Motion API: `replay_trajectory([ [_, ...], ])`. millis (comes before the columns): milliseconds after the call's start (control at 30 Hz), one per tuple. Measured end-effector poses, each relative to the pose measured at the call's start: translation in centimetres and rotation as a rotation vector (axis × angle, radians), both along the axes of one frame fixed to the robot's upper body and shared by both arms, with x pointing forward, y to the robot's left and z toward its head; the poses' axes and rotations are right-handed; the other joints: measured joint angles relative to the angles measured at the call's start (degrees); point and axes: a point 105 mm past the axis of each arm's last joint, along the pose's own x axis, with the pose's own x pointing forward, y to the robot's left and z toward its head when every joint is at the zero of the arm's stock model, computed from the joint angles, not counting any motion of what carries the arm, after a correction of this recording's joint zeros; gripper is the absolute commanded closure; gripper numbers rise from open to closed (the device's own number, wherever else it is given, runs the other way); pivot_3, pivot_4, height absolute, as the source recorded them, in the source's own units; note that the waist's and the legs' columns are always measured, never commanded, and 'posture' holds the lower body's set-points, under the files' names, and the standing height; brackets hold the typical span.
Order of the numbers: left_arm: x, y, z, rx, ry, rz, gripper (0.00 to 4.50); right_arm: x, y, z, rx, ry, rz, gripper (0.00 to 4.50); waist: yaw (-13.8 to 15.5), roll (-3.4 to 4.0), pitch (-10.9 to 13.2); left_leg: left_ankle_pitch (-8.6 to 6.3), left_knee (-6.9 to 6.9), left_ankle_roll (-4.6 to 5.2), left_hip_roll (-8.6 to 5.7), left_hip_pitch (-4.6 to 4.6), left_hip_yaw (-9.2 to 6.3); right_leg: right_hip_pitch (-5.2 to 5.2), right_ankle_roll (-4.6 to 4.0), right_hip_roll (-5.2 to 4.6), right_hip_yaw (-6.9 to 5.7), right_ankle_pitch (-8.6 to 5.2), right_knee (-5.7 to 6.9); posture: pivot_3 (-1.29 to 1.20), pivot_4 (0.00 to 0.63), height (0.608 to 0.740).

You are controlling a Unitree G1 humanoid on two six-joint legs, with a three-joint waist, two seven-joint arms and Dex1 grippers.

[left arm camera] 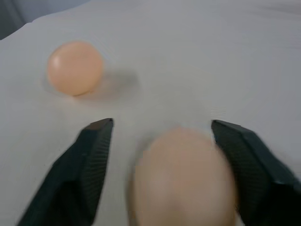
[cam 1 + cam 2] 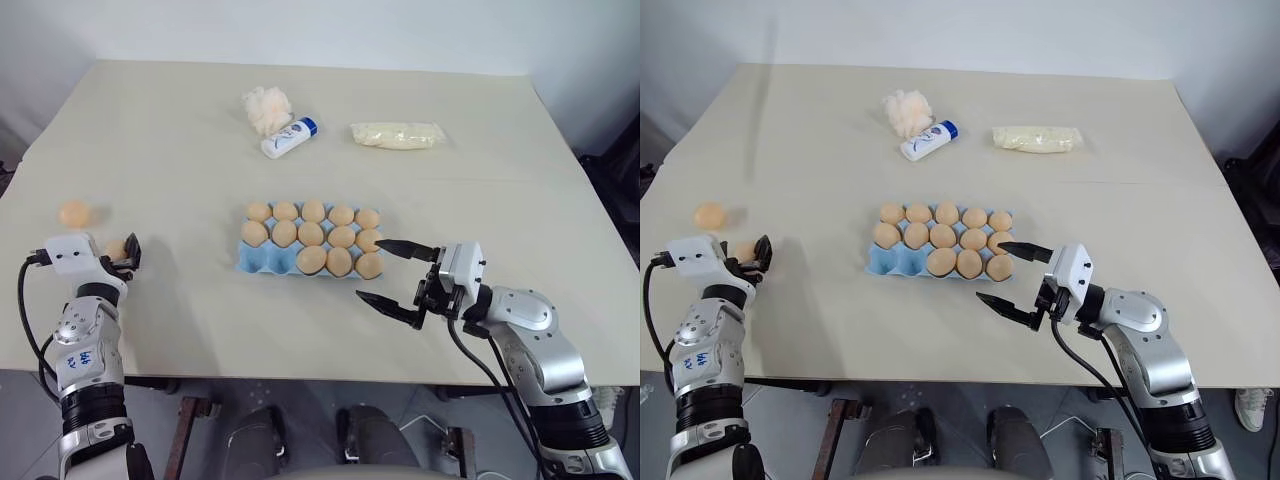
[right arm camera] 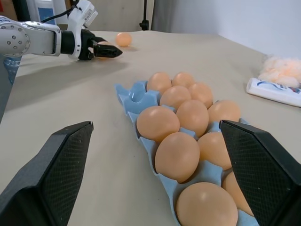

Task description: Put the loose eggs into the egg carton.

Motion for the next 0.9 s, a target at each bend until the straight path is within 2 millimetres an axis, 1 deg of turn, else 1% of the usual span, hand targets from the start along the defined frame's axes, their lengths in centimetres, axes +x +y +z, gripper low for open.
replay_trajectory([
  [67, 0.2, -0.1, -0.1, -0.006, 0.002, -0.007, 2.54, 0.0, 0.0, 0.0, -0.001, 0.000, 0.000, 0.00, 0.1, 0.00, 0.0, 0.00, 0.00, -0.01, 0.01, 0.00, -0.01, -0.01, 0.00, 0.00, -0.01, 0.00, 0.01, 0.00, 0.150, 0.740],
  [100, 0.3, -0.2, -0.1, -0.003, 0.000, -0.015, 2.75, 0.0, 0.0, 0.0, -0.001, -0.001, -0.001, 0.00, 0.1, 0.00, 0.0, 0.00, 0.00, -0.01, 0.01, 0.00, 0.00, -0.01, 0.00, 0.00, 0.00, 0.00, 0.01, 0.00, 0.150, 0.740],
  [233, 0.5, -1.5, 0.5, 0.034, -0.036, -0.111, 2.75, 0.1, 0.0, 0.0, -0.001, 0.000, -0.008, 0.00, 0.1, 0.00, 0.0, 0.00, -0.01, -0.01, 0.00, -0.01, 0.00, -0.02, 0.00, 0.00, -0.01, 0.00, 0.00, 0.00, 0.150, 0.740],
  [300, 0.5, -2.9, 1.2, 0.104, -0.049, -0.215, 2.75, 0.1, -0.1, -0.1, -0.001, 0.001, -0.014, 0.00, 0.1, 0.00, 0.0, 0.00, -0.03, -0.02, 0.00, -0.02, 0.00, -0.02, 0.00, 0.01, -0.01, 0.00, -0.01, 0.00, 0.150, 0.740],
  [333, 0.6, -3.9, 1.7, 0.134, -0.063, -0.278, 2.75, 0.1, -0.1, -0.1, -0.001, 0.002, -0.016, 0.00, 0.1, 0.00, 0.0, -0.01, -0.03, -0.03, 0.00, -0.02, 0.00, -0.03, 0.00, 0.01, -0.02, 0.00, 0.00, 0.00, 0.150, 0.740],
  [400, 0.8, -6.8, 3.1, 0.183, -0.109, -0.428, 2.75, 0.1, -0.1, -0.2, -0.003, 0.003, -0.020, 0.00, 0.2, 0.00, 0.0, -0.01, -0.03, -0.04, 0.00, -0.02, 0.01, -0.02, 0.00, 0.01, -0.03, 0.00, -0.01, 0.00, 0.150, 0.740],
  [533, 0.6, -14.9, 5.1, 0.257, -0.172, -0.825, 2.75, 0.2, -0.3, -0.2, -0.003, 0.003, -0.030, 0.00, 1.2, 0.00, 0.0, 0.00, 0.00, -0.04, -0.05, -0.03, 0.03, -0.02, 0.00, 0.02, 0.00, 0.00, -0.03, 0.00, 0.150, 0.740],
  [567, 0.5, -16.3, 5.4, 0.266, -0.184, -0.893, 2.75, 0.2, -0.3, -0.2, -0.002, 0.002, -0.032, 0.00, 1.2, 0.00, 0.0, 0.00, 0.00, -0.04, -0.05, -0.03, 0.05, -0.01, 0.00, 0.02, 0.02, 0.00, -0.04, 0.00, 0.150, 0.740],
  [633, 0.3, -18.9, 5.4, 0.294, -0.180, -1.035, 2.75, 0.2, -0.4, -0.2, -0.001, 0.001, -0.038, 0.00, 1.3, 0.00, 0.0, 0.01, 0.01, -0.04, -0.05, -0.02, 0.05, -0.02, 0.00, 0.04, 0.04, 0.00, -0.03, 0.00, 0.150, 0.740],
  [700, 0.0, -21.5, 5.0, 0.320, -0.166, -1.162, 2.75, 0.3, -0.5, -0.2, 0.000, 0.000, -0.047, 0.00, 1.2, 0.00, 0.0, 0.01, 0.01, -0.04, -0.05, -0.03, 0.06, -0.02, 0.00, 0.05, 0.06, 0.00, -0.03, 0.00, 0.150, 0.740],
  [733, -0.1, -22.7, 4.7, 0.334, -0.152, -1.220, 2.75, 0.3, -0.5, -0.2, 0.002, 0.000, -0.052, 0.00, 1.2, 0.00, 0.0, 0.01, 0.00, -0.04, -0.03, -0.03, 0.06, -0.03, 0.00, 0.07, 0.07, 0.00, -0.04, 0.00, 0.150, 0.740],
  [767, -0.2, -23.4, 4.5, 0.341, -0.145, -1.254, 2.75, 0.3, -0.5, -0.2, 0.002, 0.000, -0.057, 0.00, 1.1, 0.00, 0.0, 0.01, 0.00, -0.04, -0.01, -0.03, 0.07, -0.06, 0.00, 0.09, 0.09, 0.00, -0.03, 0.00, 0.150, 0.740],
  [833, 0.2, -24.0, 4.1, 0.337, -0.133, -1.286, 2.75, 0.1, -0.7, -0.2, 0.003, 0.000, -0.074, 0.00, 1.1, 0.01, 0.0, 0.02, 0.00, -0.06, 0.02, -0.05, 0.05, -0.12, -0.01, 0.12, 0.09, 0.00, 0.00, 0.00, 0.150, 0.740],
  [900, 0.4, -24.2, 3.7, 0.334, -0.120, -1.306, 2.75, 0.0, -0.9, -0.2, 0.003, -0.005, -0.091, 0.00, 1.1, 0.01, 0.0, 0.03, -0.01, -0.08, 0.05, -0.09, 0.05, -0.19, 0.00, 0.14, 0.11, 0.00, 0.02, 0.00, 0.150, 0.740],
])
